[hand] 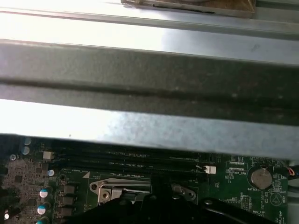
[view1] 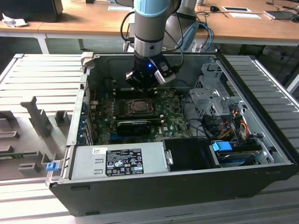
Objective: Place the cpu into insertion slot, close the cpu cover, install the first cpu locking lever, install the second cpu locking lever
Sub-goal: 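Install the first cpu locking lever, then install the second cpu locking lever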
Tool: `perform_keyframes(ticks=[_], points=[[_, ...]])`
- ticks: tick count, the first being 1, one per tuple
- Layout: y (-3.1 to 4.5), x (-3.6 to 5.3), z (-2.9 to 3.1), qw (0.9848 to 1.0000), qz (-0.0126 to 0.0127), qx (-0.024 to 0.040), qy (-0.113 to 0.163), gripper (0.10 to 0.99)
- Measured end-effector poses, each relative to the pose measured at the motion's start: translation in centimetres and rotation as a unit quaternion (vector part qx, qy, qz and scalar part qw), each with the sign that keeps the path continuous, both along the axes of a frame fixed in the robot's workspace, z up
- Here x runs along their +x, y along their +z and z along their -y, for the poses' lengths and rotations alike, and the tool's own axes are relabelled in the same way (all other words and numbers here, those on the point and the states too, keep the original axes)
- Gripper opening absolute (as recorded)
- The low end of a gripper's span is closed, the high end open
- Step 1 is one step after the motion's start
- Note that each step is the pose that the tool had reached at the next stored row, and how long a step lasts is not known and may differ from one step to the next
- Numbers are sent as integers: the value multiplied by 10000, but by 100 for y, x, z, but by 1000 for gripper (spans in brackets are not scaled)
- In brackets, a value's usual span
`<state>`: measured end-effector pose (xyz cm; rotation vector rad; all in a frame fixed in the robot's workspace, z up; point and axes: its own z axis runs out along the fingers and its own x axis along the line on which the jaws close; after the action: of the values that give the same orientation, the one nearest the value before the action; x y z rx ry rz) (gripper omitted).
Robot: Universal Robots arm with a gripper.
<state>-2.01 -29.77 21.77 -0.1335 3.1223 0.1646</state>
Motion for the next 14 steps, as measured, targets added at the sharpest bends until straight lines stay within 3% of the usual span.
perform_keyframes(ticks=[8,14], points=[[5,0,55,10000,-1,-1,0,106],[93,1,75,10000,0,1,-1,106]])
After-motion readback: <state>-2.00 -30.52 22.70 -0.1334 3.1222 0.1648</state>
